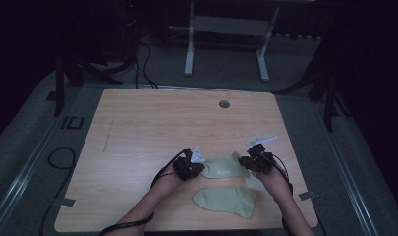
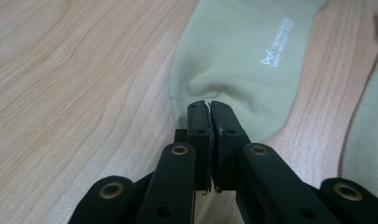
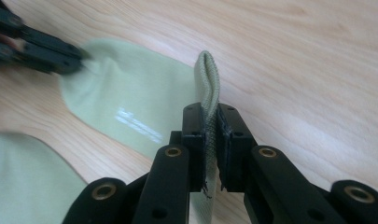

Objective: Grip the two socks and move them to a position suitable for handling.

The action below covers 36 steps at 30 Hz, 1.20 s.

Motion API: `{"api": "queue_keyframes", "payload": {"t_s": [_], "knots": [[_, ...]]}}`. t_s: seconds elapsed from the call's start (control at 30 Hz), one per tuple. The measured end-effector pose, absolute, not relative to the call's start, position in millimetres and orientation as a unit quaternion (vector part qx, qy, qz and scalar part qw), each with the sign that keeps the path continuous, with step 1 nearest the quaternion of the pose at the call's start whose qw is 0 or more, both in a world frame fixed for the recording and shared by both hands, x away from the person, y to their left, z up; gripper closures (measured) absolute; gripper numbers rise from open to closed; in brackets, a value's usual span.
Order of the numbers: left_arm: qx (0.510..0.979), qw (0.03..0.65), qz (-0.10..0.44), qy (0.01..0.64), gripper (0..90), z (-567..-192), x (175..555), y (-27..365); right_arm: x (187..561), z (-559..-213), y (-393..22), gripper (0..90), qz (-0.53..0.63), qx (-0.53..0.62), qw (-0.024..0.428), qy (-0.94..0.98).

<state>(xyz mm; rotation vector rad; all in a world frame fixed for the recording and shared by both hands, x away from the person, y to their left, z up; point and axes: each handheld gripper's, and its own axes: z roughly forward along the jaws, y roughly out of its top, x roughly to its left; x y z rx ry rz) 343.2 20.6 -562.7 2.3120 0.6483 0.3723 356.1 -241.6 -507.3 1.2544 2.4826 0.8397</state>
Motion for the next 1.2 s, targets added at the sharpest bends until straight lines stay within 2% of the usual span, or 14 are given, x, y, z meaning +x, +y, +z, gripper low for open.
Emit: {"api": "queue_keyframes", "payload": {"t_s": [0.1,0.17,0.27,0.33,0.5,0.77,1.2], "knots": [[0.892,0.347,0.145,0.250,86.1,-562.5,344.2,19.6,359.0,-514.9,-248.6,80.9,0.281,0.441,0.114,0.845],[0.893,0.346,0.145,0.247,86.2,-562.3,344.5,19.4,360.6,-519.0,-252.2,72.3,0.276,0.450,0.117,0.841],[0.893,0.347,0.141,0.249,86.2,-562.2,345.4,19.8,361.0,-519.0,-255.4,68.2,0.278,0.456,0.132,0.835],[0.894,0.346,0.141,0.248,86.2,-562.1,345.6,19.8,360.7,-517.3,-255.4,69.5,0.282,0.457,0.138,0.832],[0.894,0.348,0.139,0.246,86.3,-562.4,346.7,20.3,362.3,-524.1,-246.4,84.4,0.271,0.440,0.135,0.846],[0.892,0.350,0.139,0.251,86.2,-562.9,346.0,24.6,377.3,-541.1,-235.5,84.6,0.242,0.443,0.137,0.852],[0.885,0.344,0.148,0.275,84.5,-562.2,358.5,31.9,392.6,-539.9,-229.3,81.2,0.238,0.446,0.131,0.853]]}}
